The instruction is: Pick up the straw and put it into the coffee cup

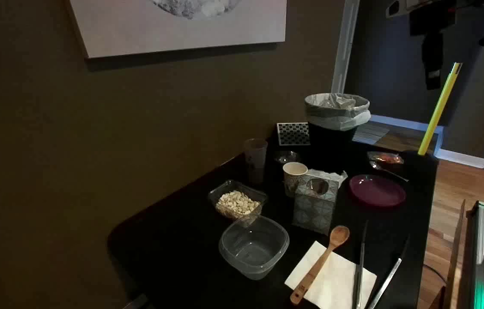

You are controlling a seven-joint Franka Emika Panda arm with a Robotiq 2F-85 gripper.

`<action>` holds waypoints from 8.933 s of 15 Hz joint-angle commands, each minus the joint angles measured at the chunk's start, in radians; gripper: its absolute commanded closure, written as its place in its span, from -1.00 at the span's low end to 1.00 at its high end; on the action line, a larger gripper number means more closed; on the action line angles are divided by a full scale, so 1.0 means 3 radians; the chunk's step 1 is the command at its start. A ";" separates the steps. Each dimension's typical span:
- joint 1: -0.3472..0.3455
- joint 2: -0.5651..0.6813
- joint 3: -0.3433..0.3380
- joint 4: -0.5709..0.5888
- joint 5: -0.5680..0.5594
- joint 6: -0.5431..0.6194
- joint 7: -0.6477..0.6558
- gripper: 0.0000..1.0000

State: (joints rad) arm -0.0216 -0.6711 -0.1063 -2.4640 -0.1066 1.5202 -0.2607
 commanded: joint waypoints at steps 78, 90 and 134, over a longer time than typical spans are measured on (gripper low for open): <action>-0.0509 0.4532 0.0064 0.0796 0.3203 0.4931 -0.3060 -1.00; -0.0518 0.4129 0.0327 0.0590 0.3263 0.5174 -0.3161 -1.00; -0.0697 0.4227 0.0740 0.0436 0.3331 0.5814 -0.3335 0.96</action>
State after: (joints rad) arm -0.2457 0.6229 0.1303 -2.3169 0.8543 3.2169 -1.3032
